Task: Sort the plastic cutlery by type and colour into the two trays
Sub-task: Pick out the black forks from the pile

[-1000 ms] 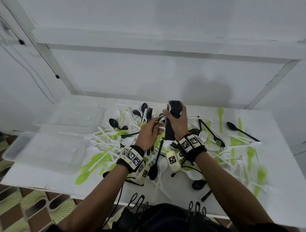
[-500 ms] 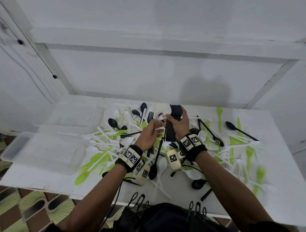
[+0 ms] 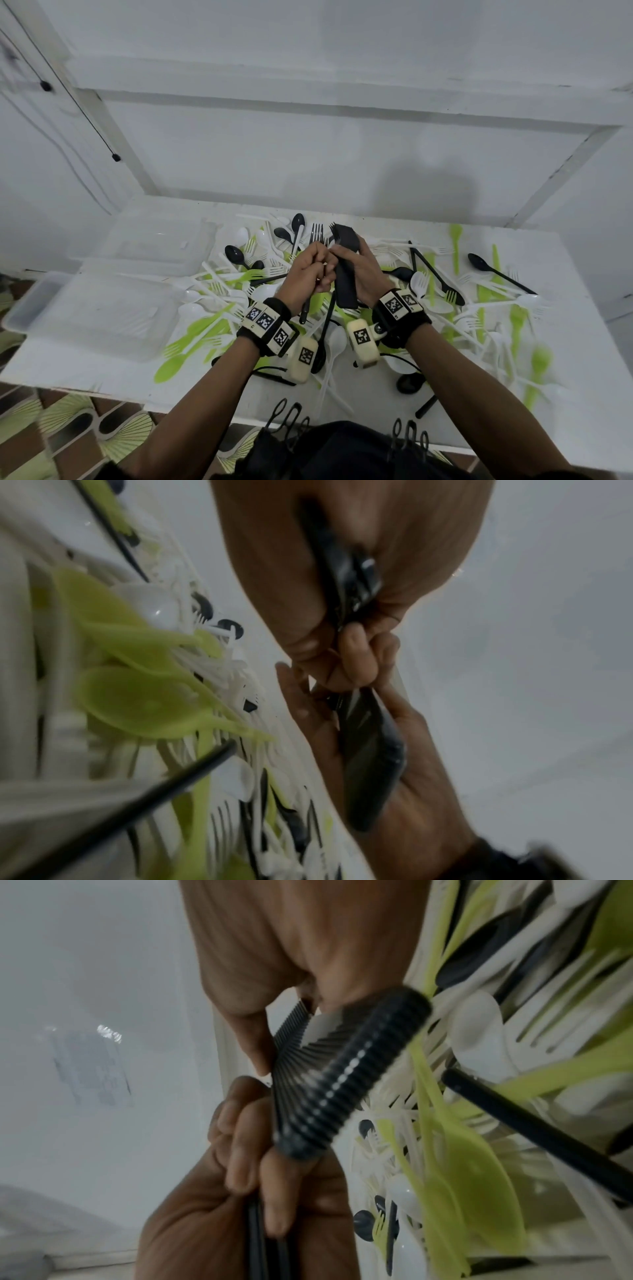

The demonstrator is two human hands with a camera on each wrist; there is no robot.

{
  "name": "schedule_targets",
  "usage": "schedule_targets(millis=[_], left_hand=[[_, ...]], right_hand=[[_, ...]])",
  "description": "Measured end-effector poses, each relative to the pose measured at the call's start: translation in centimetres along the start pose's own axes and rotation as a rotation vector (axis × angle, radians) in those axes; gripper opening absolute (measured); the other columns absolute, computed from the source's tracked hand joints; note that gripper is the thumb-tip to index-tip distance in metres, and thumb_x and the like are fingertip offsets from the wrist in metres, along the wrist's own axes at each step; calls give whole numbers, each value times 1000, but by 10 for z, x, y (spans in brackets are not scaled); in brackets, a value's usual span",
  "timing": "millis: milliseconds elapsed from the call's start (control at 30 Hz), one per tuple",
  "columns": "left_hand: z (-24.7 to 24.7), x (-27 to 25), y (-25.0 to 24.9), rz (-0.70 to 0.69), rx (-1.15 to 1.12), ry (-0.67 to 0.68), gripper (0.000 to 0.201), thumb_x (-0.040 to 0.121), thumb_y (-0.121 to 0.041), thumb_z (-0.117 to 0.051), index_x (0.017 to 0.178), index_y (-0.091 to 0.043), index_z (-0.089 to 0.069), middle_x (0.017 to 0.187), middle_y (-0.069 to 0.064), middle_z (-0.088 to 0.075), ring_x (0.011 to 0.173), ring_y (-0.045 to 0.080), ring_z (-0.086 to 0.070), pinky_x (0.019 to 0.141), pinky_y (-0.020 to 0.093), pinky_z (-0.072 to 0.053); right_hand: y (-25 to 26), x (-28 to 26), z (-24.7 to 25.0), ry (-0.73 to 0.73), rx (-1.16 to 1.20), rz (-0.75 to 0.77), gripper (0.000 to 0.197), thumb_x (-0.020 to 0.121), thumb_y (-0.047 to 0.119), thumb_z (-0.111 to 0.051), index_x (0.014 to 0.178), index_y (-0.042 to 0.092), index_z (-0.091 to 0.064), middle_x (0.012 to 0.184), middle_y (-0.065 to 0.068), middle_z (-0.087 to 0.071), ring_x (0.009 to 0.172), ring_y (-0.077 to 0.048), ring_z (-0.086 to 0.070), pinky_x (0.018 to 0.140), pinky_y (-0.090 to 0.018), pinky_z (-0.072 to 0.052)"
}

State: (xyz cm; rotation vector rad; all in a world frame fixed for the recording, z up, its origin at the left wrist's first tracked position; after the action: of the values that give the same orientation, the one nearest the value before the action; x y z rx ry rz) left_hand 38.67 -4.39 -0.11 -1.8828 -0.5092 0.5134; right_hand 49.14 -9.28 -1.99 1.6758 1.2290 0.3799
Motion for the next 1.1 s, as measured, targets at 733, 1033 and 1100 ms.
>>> schedule_targets(millis=[733,1033,1100], left_hand=[[8,-7,-2,25,189,-14,64,96,19,-32,145,-22,-29,142,14,-47,89,34,-73,63,29,-57],[29,5,8,-25,452,-254,36,107,3,-33,139,-3,-48,117,19,-69,91,22,-73,78,30,-61],[20,6,7,-112,627,-256,38,105,1,-37,140,-6,-51,124,16,-68,106,23,-69,93,37,-58]], right_hand=[[44,6,22,-225,-228,244,66,90,0,-72,146,19,-45,108,-4,-66,75,-11,-69,67,-27,-59],[29,20,32,-285,-275,225,63,88,13,-77,139,35,-47,113,-21,-67,86,-30,-70,84,-62,-58],[19,20,24,-274,-248,199,59,92,15,-73,140,33,-45,109,-18,-69,84,-29,-70,86,-60,-58]])
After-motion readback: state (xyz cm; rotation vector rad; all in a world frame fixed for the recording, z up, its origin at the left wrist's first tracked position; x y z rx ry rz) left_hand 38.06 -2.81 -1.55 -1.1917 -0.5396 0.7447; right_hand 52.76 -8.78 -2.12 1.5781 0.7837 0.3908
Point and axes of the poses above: each hand's wrist, its own x-axis towards the middle knuckle, its own z-axis out of the back of the hand, y = z × x, the point moved 6 cm from there along x, towards the middle knuckle
